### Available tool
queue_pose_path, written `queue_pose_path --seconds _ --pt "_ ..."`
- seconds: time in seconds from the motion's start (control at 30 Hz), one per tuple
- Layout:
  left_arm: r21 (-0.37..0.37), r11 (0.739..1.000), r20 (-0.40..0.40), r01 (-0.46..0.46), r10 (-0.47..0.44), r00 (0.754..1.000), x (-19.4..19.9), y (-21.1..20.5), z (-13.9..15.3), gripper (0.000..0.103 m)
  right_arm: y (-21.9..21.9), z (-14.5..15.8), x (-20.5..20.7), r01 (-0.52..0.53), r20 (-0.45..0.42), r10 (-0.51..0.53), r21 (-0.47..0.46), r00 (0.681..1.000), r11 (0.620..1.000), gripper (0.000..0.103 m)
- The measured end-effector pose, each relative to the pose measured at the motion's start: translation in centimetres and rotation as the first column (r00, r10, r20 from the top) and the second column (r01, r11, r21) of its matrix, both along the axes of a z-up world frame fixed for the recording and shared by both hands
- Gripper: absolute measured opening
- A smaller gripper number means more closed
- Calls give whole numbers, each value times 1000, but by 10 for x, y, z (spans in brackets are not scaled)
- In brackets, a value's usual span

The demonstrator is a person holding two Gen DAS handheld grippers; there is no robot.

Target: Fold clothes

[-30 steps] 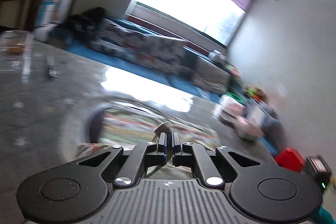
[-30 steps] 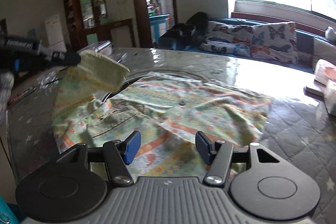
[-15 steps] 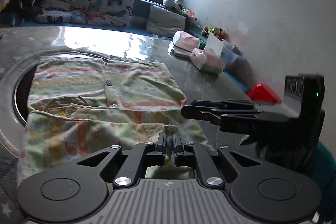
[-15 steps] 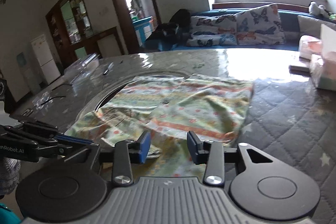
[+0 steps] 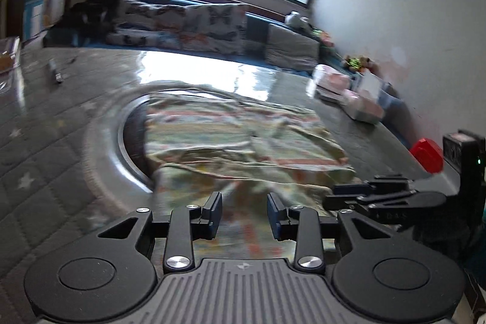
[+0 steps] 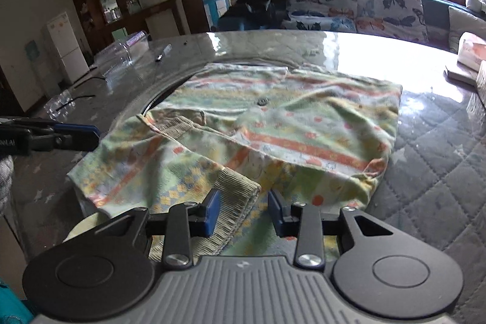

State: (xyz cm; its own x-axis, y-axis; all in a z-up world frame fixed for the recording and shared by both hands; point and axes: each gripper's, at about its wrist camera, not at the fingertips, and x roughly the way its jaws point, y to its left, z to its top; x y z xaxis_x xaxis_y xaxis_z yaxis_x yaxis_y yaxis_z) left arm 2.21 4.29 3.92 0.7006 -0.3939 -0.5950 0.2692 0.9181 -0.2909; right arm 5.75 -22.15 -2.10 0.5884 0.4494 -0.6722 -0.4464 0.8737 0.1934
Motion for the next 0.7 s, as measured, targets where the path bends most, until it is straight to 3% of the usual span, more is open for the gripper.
queue_pose_path --seconds 0.17,0.23,0.3,0.7 --pt "6 998 -15 -55 55 998 2 14 -6 37 7 -1 1 2 15 -2 -8 1000 1000 29" --pt "8 997 -22 -72 72 997 3 18 -8 38 10 -1 0 8 28 -7 -26 1000 1000 17" --pt "9 997 -25 -82 83 996 5 21 -10 38 9 2 -2 17 41 -16 -28 999 999 12" --pt "21 995 -17 -101 101 995 13 23 -9 38 1 57 -14 57 218 -45 -46 975 997 10"
